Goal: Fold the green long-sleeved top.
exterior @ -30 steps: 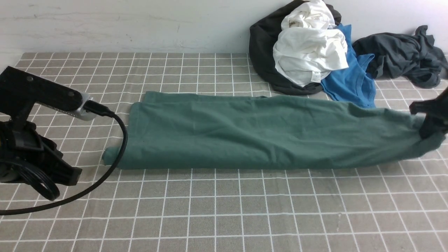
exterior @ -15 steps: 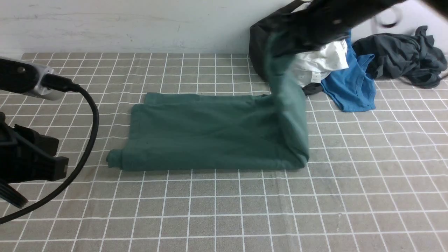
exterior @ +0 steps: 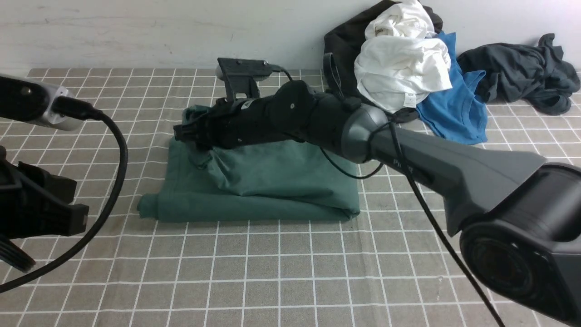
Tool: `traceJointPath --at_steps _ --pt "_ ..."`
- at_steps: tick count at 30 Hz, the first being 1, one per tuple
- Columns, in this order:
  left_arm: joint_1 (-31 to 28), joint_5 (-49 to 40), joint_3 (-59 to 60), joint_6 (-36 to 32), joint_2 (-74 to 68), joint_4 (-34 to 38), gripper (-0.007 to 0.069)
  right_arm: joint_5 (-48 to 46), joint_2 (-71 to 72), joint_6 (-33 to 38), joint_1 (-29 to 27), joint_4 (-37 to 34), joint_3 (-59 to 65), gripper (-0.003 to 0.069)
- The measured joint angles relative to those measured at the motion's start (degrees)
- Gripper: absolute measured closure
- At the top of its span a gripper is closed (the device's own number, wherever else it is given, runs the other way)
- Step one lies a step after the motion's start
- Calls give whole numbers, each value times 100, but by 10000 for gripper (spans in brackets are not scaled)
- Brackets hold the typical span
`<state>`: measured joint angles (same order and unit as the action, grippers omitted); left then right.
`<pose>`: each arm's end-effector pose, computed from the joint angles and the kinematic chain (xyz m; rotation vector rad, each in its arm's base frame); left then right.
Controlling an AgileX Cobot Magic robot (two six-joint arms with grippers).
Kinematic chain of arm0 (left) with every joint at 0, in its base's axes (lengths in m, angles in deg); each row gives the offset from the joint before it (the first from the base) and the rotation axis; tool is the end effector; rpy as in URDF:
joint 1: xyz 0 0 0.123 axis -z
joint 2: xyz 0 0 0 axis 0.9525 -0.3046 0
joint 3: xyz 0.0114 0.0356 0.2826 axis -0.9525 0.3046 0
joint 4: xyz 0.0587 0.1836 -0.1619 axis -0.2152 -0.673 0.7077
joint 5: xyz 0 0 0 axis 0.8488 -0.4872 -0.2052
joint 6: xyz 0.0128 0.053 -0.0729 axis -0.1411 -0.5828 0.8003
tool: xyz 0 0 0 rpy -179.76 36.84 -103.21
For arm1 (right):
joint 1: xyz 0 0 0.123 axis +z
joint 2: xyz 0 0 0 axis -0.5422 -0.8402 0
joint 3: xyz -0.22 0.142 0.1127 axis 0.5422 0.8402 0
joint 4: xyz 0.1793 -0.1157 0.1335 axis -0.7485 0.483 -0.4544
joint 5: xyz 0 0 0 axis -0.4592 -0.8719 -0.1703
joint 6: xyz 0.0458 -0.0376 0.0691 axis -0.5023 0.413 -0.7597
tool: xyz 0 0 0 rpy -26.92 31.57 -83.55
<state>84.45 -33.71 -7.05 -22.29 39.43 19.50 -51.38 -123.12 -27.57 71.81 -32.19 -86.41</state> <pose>0.1640 -0.0383 0.3338 0.2591 2.2719 -0.1459 0.4181 0.3766 0.2156 -0.6525 2.1221 0.8997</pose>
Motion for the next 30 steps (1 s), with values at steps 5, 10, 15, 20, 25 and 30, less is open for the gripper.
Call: traceJointPath --at_steps 5,10,15,20,25,30 --pt "228 0 0 0 0 0 570 -535 77 -194 -99 838 -616 307" --pt "296 32 0 0 0 -6 570 -1125 -49 -648 -74 1521 -649 403" --pt "296 80 0 0 69 -11 570 -1430 -523 -892 92 1692 -649 529" --pt "296 629 241 -230 606 -16 570 -1612 -727 -909 307 1907 -766 648" --pt "296 1559 949 -622 1718 -22 570 -2545 -36 -893 234 3136 -1680 663" --pt "296 2586 1632 -964 2759 -27 570 -3354 1212 -1070 -65 3953 -2096 664"
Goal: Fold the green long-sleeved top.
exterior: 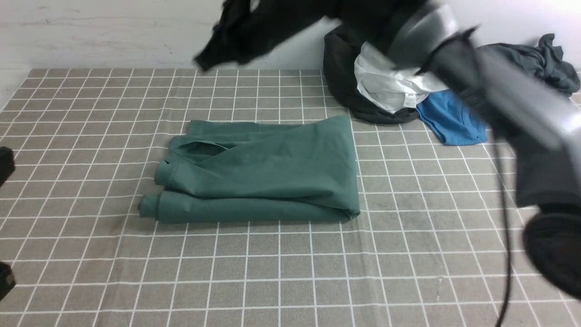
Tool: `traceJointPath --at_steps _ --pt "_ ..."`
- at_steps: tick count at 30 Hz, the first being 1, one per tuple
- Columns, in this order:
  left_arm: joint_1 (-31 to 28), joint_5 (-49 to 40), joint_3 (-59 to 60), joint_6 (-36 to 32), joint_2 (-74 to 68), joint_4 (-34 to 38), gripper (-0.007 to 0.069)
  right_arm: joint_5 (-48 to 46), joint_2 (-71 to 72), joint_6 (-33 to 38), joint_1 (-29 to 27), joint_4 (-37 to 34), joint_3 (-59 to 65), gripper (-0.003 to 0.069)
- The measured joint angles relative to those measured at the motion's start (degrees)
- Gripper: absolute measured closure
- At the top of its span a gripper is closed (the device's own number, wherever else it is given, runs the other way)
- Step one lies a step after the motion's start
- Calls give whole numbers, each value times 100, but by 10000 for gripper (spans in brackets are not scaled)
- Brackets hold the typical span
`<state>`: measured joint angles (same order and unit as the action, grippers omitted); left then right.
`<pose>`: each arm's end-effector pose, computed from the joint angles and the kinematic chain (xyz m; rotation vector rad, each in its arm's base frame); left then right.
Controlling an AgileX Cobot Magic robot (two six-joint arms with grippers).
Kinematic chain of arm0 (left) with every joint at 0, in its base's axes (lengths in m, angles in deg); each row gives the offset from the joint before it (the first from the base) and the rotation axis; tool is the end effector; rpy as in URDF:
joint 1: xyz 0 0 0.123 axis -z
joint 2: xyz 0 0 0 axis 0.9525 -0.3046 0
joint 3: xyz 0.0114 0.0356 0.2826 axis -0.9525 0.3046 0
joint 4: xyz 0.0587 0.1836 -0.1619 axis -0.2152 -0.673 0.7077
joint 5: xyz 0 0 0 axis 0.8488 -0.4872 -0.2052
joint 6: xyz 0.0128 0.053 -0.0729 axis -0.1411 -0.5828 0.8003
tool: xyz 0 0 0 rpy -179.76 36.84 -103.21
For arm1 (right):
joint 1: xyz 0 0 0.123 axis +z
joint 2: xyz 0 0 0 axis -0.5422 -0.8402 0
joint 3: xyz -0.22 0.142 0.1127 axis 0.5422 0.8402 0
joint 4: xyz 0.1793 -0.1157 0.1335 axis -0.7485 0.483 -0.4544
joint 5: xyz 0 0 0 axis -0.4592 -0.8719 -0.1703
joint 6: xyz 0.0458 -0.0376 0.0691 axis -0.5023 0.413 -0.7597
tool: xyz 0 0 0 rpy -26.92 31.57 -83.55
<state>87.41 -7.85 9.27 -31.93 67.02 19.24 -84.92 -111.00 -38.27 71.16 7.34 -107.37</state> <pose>0.0818 -0.0232 0.3384 0.3556 1.5966 -0.0872 0.3824 0.3089 0.3901 -0.9813 2.0363 0.3146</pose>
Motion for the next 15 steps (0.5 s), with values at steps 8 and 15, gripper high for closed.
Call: traceJointPath --at_steps 8,15 --pt "0 1098 1134 -449 1421 -13 570 -656 3108 -30 -1486 158 1679 666" --pt "0 1027 1586 -481 1654 -7 570 78 5116 163 -2257 368 5286 666"
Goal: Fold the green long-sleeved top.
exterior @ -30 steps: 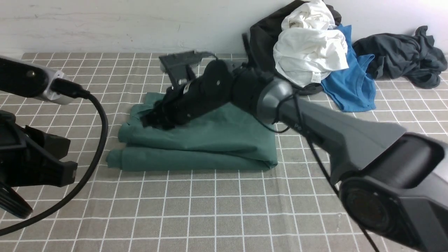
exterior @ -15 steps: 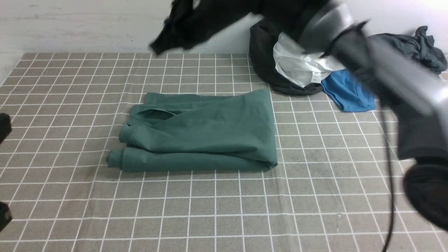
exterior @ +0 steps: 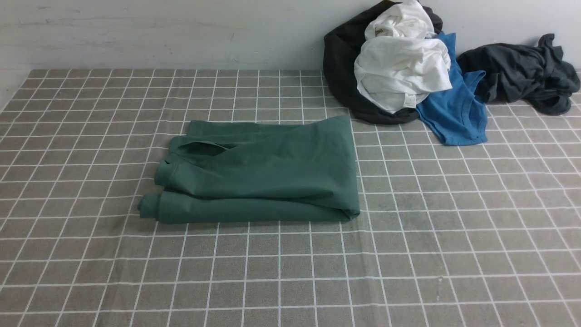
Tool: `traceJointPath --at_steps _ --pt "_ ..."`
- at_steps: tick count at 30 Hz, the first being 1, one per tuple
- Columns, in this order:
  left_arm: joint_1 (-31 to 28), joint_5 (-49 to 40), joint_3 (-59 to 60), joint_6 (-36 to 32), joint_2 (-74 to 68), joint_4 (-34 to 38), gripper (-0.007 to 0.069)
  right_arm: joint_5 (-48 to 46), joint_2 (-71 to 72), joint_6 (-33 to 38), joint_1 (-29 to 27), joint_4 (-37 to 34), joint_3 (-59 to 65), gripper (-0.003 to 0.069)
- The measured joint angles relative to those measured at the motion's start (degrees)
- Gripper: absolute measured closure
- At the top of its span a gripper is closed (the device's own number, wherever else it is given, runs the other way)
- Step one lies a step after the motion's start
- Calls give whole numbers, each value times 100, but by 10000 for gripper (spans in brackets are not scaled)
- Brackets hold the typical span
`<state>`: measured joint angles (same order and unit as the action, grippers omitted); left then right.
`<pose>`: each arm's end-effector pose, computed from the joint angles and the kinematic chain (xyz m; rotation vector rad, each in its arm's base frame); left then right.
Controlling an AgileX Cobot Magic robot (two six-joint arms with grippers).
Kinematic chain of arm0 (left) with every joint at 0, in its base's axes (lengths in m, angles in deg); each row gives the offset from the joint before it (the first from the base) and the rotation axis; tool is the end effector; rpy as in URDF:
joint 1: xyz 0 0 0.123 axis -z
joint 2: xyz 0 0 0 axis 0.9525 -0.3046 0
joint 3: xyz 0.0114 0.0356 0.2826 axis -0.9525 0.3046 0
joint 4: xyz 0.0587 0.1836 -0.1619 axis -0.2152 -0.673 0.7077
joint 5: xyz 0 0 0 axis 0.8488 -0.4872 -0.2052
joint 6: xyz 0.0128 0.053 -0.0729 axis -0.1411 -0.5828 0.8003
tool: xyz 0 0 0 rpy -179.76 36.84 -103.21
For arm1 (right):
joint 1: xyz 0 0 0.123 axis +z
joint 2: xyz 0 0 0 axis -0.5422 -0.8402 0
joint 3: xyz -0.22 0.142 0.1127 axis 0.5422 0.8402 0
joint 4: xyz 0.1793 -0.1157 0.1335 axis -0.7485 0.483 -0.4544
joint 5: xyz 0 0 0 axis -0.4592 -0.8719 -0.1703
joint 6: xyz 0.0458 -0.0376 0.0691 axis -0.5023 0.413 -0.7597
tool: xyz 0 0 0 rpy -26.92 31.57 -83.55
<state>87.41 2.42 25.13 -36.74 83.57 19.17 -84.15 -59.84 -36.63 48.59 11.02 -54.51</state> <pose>0.0506 -0.0141 0.2827 0.3684 1.3961 -0.0175 0.2511 0.0709 0.4612 -0.5981 2.1792 0.0076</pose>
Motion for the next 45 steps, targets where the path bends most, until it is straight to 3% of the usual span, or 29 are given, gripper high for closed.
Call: traceJointPath --at_steps 2,7,8,9,15,19,28,34,37,40,44,45 --pt "0 0 81 -7 0 0 570 514 454 6 -43 0 870 666" --pt "0 -7 268 -8 0 0 570 3478 2441 142 -59 -937 4164 666" --pt "0 -7 268 -8 0 0 570 3595 2591 188 -59 -1027 4398 666" --pt "0 -7 268 -13 0 6 570 4703 3241 449 -59 -1324 5424 666" --pt "0 -7 268 -13 0 6 570 6553 4901 1589 -59 -1308 7894 666" --pt "0 -7 268 -13 3 6 570 6590 5870 2052 -59 -1367 8879 666" --pt "0 -7 268 -13 3 6 570 6166 6763 2218 -59 -3882 9234 666" --pt "0 -7 268 -13 3 6 570 5872 6769 2529 -59 -4214 9361 666" --pt "0 -7 268 -13 3 6 570 5686 6799 2536 -93 -4227 9361 666" --pt "0 -7 268 -13 3 6 570 5592 6979 2345 -323 -3620 9361 666" --pt "0 -7 268 -13 3 10 570 5556 7088 1459 -569 -2377 9361 666" --pt "0 -7 268 -13 3 10 570 5518 7143 647 -714 -1719 9361 666"
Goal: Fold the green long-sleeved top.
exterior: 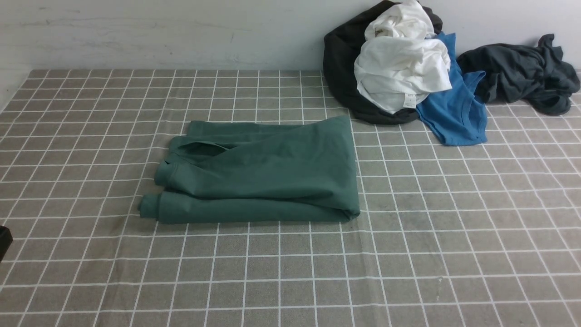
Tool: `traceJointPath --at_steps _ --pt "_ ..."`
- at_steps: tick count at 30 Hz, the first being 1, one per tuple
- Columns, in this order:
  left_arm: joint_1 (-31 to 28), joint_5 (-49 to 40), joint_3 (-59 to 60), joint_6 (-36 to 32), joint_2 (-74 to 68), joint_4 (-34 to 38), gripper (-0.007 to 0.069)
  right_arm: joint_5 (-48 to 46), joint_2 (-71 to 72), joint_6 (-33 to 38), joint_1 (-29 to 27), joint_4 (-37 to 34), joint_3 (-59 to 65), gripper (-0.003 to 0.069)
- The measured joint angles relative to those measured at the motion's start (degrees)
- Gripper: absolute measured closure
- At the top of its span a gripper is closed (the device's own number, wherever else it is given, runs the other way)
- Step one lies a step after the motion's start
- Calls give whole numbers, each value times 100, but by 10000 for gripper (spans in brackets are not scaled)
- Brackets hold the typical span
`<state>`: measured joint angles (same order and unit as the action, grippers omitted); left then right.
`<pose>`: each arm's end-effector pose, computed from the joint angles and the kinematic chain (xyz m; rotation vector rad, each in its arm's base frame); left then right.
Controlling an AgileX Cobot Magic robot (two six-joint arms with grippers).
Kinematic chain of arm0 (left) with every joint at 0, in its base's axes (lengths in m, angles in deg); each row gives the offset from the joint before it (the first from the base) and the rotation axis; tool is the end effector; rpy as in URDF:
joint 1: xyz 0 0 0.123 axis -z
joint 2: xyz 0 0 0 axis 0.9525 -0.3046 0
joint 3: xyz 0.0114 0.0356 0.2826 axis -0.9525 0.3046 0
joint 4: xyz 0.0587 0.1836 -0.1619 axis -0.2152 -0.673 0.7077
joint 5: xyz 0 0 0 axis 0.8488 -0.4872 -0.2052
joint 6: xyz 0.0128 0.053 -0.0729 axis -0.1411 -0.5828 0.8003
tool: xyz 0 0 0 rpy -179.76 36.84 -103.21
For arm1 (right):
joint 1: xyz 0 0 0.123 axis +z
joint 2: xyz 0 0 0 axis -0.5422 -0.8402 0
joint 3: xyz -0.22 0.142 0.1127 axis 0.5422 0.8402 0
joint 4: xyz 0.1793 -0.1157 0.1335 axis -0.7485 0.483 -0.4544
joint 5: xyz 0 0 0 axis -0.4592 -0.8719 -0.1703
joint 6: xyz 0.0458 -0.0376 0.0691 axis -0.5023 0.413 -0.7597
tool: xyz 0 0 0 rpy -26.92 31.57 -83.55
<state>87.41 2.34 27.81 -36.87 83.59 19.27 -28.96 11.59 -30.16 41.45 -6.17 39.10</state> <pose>0.0543 -0.0151 0.2671 0.3810 1.4422 -0.0171 0.0611 0.0122 0.1907 -0.2120 1.6662 0.0826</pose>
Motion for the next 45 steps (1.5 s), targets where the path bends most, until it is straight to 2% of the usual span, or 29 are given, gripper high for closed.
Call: traceJointPath --at_steps 1,2,3,4,7,33,41,45 --pt "0 0 0 0 0 0 570 -60 60 -549 -100 464 0 666" --pt "0 0 0 0 0 0 570 -301 255 -1574 -263 1305 0 666" --pt "0 0 0 0 0 0 570 -486 356 -1996 -296 1642 0 666" --pt "0 0 0 0 0 0 570 -748 411 -2342 -309 1898 0 666" --pt "0 0 0 0 5 0 570 -1299 448 -2797 -316 2206 0 666" --pt "0 7 0 0 5 0 570 -1388 448 -2386 -324 2254 -10 673" --pt "0 7 0 0 5 0 570 -1403 448 -1750 -324 2244 -10 673" --pt "0 7 0 0 5 0 570 -1403 448 -1716 -324 2244 -10 673"
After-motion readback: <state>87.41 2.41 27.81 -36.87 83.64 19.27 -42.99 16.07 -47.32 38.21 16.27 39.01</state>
